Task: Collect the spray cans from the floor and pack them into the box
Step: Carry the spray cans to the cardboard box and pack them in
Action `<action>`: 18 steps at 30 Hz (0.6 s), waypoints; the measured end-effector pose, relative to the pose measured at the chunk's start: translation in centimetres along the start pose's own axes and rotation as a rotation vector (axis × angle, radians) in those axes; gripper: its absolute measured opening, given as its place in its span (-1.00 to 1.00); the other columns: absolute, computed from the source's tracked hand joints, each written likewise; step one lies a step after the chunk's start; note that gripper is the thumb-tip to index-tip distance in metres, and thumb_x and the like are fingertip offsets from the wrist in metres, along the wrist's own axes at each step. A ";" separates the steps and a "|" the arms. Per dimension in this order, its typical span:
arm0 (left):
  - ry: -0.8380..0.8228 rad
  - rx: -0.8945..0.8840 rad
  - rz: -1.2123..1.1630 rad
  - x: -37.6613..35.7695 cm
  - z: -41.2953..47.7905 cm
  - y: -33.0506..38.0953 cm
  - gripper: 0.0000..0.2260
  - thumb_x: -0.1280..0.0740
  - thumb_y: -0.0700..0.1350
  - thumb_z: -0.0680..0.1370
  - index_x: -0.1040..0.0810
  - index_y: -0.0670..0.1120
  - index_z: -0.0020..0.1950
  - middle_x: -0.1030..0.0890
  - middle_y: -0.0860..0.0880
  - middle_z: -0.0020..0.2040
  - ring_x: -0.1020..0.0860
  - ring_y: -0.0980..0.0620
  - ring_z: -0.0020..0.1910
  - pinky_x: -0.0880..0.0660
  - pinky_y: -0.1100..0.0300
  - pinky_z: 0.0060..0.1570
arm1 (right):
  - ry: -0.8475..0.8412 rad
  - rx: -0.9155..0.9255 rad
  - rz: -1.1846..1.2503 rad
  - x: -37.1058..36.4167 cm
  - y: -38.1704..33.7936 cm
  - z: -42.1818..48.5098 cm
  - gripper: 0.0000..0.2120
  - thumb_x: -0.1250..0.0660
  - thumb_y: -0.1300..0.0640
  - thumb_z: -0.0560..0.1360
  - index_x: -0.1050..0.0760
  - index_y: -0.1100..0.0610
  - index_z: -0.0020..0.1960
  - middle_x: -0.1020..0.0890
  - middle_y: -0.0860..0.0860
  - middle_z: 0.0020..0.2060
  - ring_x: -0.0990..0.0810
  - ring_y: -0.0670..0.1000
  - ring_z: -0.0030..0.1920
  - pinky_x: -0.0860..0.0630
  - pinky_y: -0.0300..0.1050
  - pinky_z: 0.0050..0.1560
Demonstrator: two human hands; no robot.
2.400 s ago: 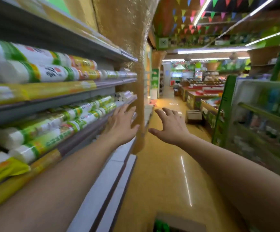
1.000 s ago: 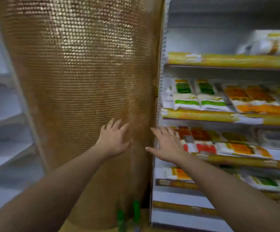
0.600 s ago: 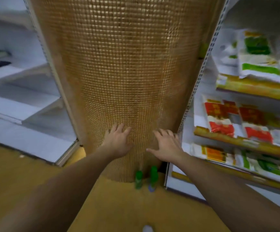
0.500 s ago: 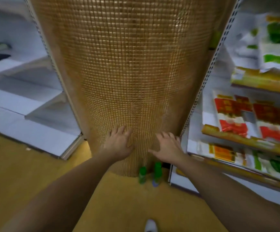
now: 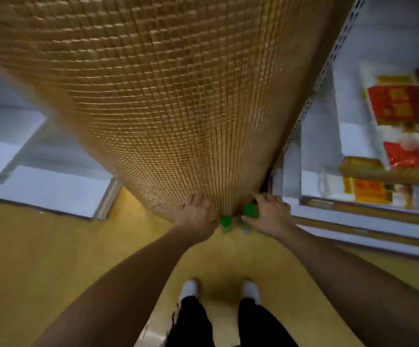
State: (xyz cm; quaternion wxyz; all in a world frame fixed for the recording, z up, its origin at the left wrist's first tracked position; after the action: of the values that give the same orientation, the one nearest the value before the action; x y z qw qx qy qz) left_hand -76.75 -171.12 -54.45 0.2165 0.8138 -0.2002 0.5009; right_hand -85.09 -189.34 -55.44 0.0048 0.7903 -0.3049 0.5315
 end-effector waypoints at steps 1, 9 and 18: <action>-0.018 -0.021 0.008 -1.1 1.2 0.0 -0.30 -0.23 0.26 0.59 -0.05 0.04 0.63 -0.06 -0.11 0.64 -0.06 -0.19 0.60 -0.18 -0.22 0.50 | 0.008 -0.042 0.021 -0.8 1.0 0.4 -0.21 -0.30 -0.40 0.47 -0.25 0.01 0.55 -0.38 0.12 0.47 -0.32 0.23 0.44 -0.33 0.14 0.38; -0.124 -0.131 -0.021 -12.5 11.0 -1.3 -0.23 -0.36 0.20 0.56 -0.10 -0.02 0.64 -0.13 -0.15 0.62 -0.11 -0.20 0.58 -0.20 -0.11 0.52 | -0.064 -0.341 0.057 -13.1 9.5 5.9 -0.13 -0.36 -0.35 0.47 -0.17 0.09 0.58 -0.37 0.16 0.46 -0.34 0.27 0.44 -0.36 0.20 0.37; -0.078 -0.041 -0.240 -29.3 18.8 -4.5 -0.15 -0.56 0.11 0.42 -0.23 -0.10 0.58 -0.28 -0.22 0.54 -0.25 -0.23 0.49 -0.28 -0.07 0.42 | 0.019 -0.451 0.314 -29.6 15.6 14.8 -0.06 -0.51 -0.17 0.43 -0.05 0.06 0.61 -0.36 0.16 0.46 -0.38 0.26 0.40 -0.44 0.16 0.27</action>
State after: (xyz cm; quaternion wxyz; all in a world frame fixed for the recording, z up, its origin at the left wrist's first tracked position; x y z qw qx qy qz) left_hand -72.83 -174.60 -89.19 0.2835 0.8461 -0.1195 0.4353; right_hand -87.68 -192.84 -91.82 0.1011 0.7071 -0.5344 0.4519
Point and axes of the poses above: each hand's wrist, its own z-axis towards the middle knuckle, its own x-axis out of the back of the hand, y = z × x, the point moved 9 cm from there along z, towards the middle knuckle
